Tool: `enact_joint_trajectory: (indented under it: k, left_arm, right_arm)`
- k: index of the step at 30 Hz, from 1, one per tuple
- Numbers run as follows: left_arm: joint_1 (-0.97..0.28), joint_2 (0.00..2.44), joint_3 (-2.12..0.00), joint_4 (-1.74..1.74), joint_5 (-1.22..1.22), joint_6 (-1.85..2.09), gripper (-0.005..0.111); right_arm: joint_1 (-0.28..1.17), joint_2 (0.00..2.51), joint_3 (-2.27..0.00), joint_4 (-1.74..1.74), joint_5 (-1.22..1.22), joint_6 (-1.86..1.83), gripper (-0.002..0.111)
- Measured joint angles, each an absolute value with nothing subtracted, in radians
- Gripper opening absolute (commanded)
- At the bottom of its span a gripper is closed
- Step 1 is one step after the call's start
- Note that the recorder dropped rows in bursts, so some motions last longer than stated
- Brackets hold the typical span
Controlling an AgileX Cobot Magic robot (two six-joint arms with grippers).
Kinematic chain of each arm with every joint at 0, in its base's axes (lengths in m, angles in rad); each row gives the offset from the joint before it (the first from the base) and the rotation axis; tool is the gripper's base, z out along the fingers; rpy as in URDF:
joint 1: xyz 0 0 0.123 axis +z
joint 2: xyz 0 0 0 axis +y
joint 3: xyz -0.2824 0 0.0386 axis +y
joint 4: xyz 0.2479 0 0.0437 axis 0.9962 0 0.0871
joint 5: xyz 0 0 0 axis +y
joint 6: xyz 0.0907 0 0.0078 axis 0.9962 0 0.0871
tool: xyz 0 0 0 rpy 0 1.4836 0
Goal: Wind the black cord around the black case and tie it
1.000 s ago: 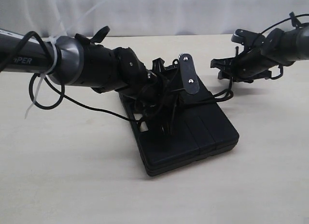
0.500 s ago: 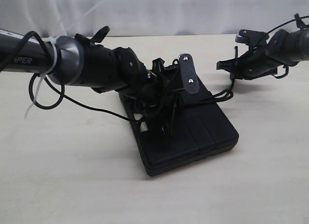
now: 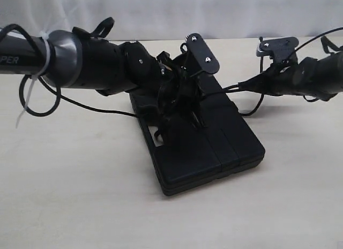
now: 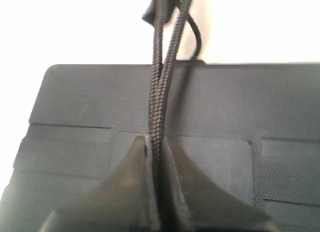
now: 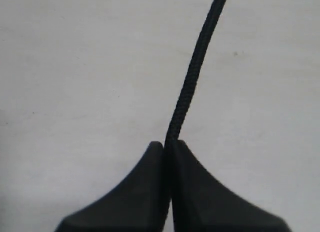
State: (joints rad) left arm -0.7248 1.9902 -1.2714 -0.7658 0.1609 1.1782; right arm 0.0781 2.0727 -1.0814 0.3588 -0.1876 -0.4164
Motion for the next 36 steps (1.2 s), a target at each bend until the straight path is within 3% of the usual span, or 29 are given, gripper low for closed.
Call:
enact_joint_trajectory:
  k: [6, 11, 28, 36]
  left_arm:
    - [-0.57, 1.97, -1.271, -0.785, 0.206, 1.039, 0.0]
    - [-0.545, 1.97, -1.271, -0.855, 0.225, 1.066, 0.0]
    - [-0.536, 1.966, -1.27, -0.94, -0.042, 0.998, 0.0]
    - [-0.589, 1.943, -1.25, -0.653, -0.108, 0.918, 0.0]
  right_arm:
    - [0.132, 2.037, -0.885, 0.199, -0.561, -0.446, 0.004]
    - [0.177, 2.037, -0.803, 0.092, -0.764, -0.589, 0.004]
    - [0.192, 2.023, -0.795, 0.065, -0.82, -0.819, 0.004]
    - [0.192, 2.021, -0.795, 0.06, -0.823, -0.822, 0.004]
